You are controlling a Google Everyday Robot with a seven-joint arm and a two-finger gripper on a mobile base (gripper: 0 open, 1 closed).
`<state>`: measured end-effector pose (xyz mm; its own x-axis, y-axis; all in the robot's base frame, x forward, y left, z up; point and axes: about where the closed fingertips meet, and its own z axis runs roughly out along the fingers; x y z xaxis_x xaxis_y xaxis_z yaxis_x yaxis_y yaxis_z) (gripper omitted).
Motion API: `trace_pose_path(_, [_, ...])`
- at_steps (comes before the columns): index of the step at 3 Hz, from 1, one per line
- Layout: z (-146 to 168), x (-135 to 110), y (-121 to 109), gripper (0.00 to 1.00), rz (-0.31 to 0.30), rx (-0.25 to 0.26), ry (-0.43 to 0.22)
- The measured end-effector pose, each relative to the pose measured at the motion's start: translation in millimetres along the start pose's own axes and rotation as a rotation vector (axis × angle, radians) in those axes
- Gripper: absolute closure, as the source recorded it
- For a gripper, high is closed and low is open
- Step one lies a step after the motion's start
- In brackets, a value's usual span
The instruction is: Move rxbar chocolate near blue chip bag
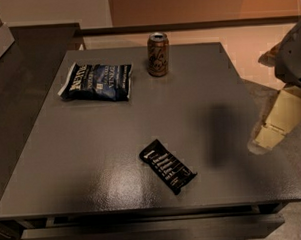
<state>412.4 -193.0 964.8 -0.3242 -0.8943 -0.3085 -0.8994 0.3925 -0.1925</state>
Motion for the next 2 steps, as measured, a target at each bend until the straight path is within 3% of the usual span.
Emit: trace_pose_path(2, [39.3,-24.3,44.9,0.00,0.152,0.017,-0.111])
